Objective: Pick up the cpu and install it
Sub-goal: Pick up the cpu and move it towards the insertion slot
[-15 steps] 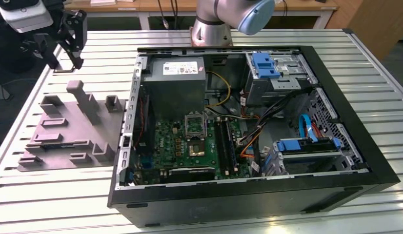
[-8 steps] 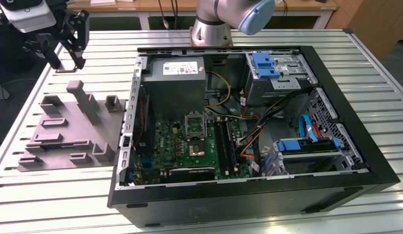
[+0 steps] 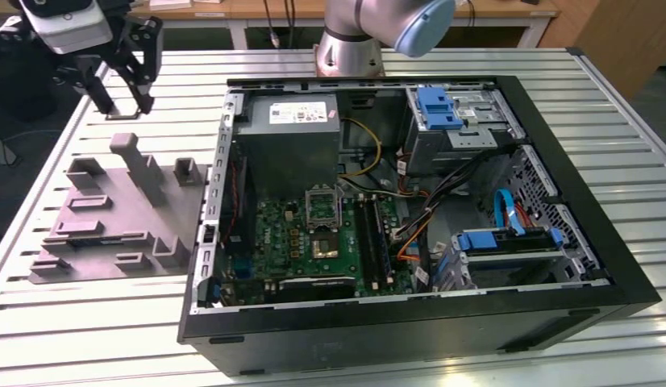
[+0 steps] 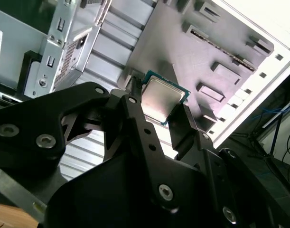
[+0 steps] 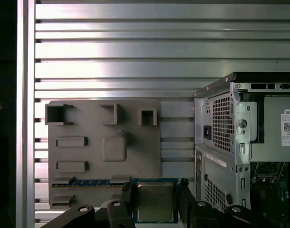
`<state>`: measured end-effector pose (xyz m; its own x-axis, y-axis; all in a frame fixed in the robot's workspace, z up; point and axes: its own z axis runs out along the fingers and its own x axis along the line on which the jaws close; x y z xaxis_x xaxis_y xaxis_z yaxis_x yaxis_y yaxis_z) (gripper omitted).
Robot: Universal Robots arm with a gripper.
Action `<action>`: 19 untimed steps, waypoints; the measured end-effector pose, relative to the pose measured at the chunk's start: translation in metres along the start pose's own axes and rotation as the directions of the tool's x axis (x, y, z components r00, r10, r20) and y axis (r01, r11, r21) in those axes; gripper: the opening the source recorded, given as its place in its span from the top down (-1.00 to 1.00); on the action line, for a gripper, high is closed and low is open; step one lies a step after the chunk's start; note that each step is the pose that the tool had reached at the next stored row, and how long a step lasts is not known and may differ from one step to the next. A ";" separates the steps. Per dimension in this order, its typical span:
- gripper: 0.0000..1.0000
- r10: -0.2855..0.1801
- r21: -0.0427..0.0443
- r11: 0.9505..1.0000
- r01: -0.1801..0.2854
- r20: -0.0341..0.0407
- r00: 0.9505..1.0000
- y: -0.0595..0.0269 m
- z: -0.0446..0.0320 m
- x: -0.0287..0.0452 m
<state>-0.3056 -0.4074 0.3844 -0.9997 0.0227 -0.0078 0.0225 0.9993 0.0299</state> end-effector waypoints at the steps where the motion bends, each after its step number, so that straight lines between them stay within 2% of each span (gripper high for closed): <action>1: 0.06 0.000 0.000 1.000 0.000 0.000 1.000 0.0001 0.0000 -0.0032; 13: 0.06 0.000 0.000 1.000 0.000 0.000 1.000 0.0007 0.0004 -0.0323; 19: 0.06 0.000 0.000 1.000 0.000 0.000 1.000 0.0010 0.0005 -0.0437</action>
<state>-0.2619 -0.4074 0.3843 -0.9997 0.0228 -0.0077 0.0225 0.9993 0.0298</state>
